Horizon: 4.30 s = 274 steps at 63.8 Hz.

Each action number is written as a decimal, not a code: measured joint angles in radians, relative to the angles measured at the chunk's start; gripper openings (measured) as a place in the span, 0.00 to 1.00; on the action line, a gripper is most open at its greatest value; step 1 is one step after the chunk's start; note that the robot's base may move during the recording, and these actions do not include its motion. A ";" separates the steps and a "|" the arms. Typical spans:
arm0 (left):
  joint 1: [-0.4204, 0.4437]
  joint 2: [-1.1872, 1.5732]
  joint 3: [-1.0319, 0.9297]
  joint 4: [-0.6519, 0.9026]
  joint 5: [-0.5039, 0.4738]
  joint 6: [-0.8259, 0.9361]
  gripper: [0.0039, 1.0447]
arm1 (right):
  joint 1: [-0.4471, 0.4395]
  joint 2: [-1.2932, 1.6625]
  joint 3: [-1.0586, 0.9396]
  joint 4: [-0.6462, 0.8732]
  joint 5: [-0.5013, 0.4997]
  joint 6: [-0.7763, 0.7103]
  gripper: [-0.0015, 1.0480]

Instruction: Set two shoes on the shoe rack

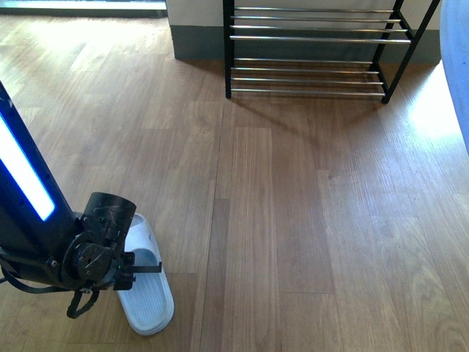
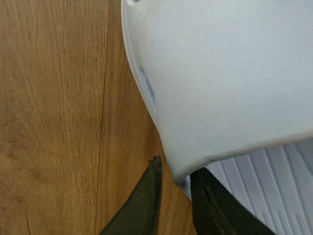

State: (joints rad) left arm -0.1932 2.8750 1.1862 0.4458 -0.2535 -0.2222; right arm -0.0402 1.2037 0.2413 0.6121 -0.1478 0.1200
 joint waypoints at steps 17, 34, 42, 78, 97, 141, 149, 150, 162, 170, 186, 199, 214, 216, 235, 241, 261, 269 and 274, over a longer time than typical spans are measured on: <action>0.010 0.013 0.000 0.002 -0.014 0.001 0.55 | 0.000 0.000 0.000 0.000 0.000 0.000 0.02; 0.036 0.013 -0.007 0.015 -0.044 0.015 0.30 | 0.000 0.000 0.000 0.000 0.000 0.000 0.02; 0.039 0.005 -0.020 0.023 -0.046 0.016 0.13 | 0.000 0.000 0.000 0.000 0.000 0.000 0.02; 0.063 -0.381 -0.286 0.141 -0.071 0.068 0.01 | 0.000 0.000 0.000 0.000 0.000 0.000 0.02; 0.075 -0.858 -0.563 0.137 -0.092 0.121 0.01 | 0.000 0.000 0.000 0.000 0.000 0.000 0.02; -0.067 -2.039 -0.732 -0.500 -0.334 0.211 0.01 | 0.000 0.000 0.000 0.000 0.000 0.000 0.02; -0.073 -2.077 -0.734 -0.509 -0.344 0.211 0.01 | 0.000 0.000 0.000 0.000 0.000 0.000 0.02; -0.073 -2.078 -0.734 -0.509 -0.346 0.211 0.01 | 0.000 0.000 0.000 0.000 0.000 0.000 0.02; -0.074 -2.074 -0.735 -0.512 -0.344 0.211 0.01 | 0.000 0.000 0.000 0.000 0.000 0.000 0.02; -0.074 -2.077 -0.735 -0.512 -0.345 0.211 0.01 | 0.000 0.000 0.000 0.000 0.000 0.000 0.02; -0.074 -2.077 -0.735 -0.512 -0.345 0.211 0.01 | 0.000 0.000 0.000 0.000 0.000 0.000 0.02; -0.074 -2.077 -0.735 -0.512 -0.345 0.211 0.01 | 0.000 0.000 0.000 0.000 0.000 0.000 0.02; -0.074 -2.077 -0.735 -0.512 -0.345 0.211 0.01 | 0.000 0.000 0.000 0.000 0.000 0.000 0.02; -0.074 -2.077 -0.735 -0.512 -0.345 0.211 0.01 | 0.000 0.000 0.000 0.000 -0.001 0.000 0.02; -0.074 -2.077 -0.735 -0.512 -0.345 0.211 0.01 | 0.000 0.000 0.000 0.000 0.000 0.000 0.02; -0.074 -2.076 -0.735 -0.512 -0.343 0.211 0.01 | 0.000 0.000 0.000 0.000 0.002 0.000 0.02; -0.075 -2.077 -0.735 -0.512 -0.346 0.211 0.01 | 0.000 0.000 0.000 0.000 -0.002 0.000 0.02; -0.075 -2.076 -0.735 -0.512 -0.346 0.211 0.01 | 0.000 0.000 0.000 0.000 -0.003 0.000 0.02; -0.075 -2.077 -0.735 -0.512 -0.345 0.211 0.01 | 0.000 0.000 0.000 0.000 -0.002 0.000 0.02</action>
State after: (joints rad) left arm -0.2684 0.7982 0.4515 -0.0658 -0.5987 -0.0116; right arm -0.0402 1.2037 0.2413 0.6125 -0.1497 0.1200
